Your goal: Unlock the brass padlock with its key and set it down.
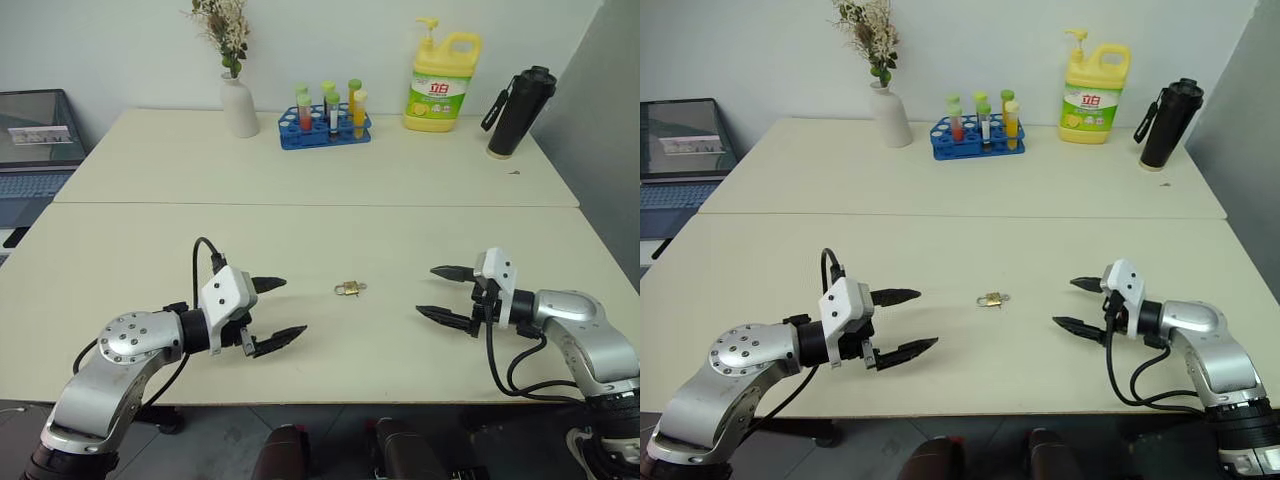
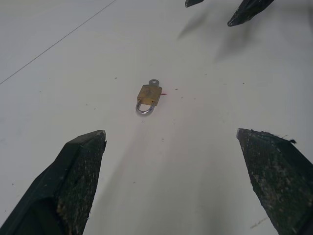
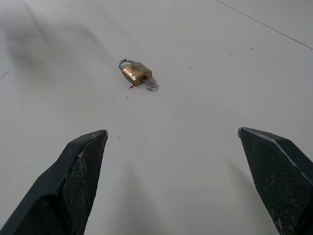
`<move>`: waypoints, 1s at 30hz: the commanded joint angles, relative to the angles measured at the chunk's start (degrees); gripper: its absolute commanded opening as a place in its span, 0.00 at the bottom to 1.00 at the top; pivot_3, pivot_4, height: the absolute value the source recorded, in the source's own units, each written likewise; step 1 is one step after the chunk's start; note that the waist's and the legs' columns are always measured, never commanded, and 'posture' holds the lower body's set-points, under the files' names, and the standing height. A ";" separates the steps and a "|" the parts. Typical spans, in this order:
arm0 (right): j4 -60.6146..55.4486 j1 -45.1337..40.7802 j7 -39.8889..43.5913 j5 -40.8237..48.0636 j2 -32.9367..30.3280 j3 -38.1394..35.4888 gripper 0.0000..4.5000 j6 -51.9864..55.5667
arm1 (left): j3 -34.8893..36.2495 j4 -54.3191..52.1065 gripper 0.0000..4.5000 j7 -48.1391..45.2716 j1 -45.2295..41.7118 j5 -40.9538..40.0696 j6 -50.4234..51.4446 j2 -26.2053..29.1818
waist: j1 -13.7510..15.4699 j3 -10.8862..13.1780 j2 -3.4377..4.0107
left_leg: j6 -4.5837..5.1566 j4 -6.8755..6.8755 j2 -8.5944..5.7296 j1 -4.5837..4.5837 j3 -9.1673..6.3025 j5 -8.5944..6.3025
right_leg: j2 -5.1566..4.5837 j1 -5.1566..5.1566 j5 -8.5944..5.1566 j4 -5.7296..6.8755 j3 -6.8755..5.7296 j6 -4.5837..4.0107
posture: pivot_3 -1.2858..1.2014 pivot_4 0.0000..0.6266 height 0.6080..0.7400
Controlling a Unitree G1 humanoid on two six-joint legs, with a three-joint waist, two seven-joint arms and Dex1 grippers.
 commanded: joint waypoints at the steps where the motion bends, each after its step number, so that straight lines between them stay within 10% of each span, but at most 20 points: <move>1: -0.55 -0.14 0.54 -0.05 -0.09 -1.44 1.00 -1.93 | -0.05 -1.42 1.00 -1.02 -0.09 -0.68 -1.49 0.44 | 0.00 0.00 0.00 | 0.00 0.00 0.00 0.00 0.00 0.00 | 0.00 0.00 0.00 0.00 0.00 0.00 | 0.52 0.24 1.00; 30: -17.62 3.81 -3.81 6.02 -1.30 -3.33 1.00 12.62 | -12.84 18.00 1.00 -3.53 -16.70 7.47 -7.08 -5.80 | 0.15 -0.01 -0.02 | 0.00 0.05 -0.08 -0.04 -0.03 0.00 | 0.10 0.01 0.01 0.01 -0.02 0.01 | 0.52 0.24 1.00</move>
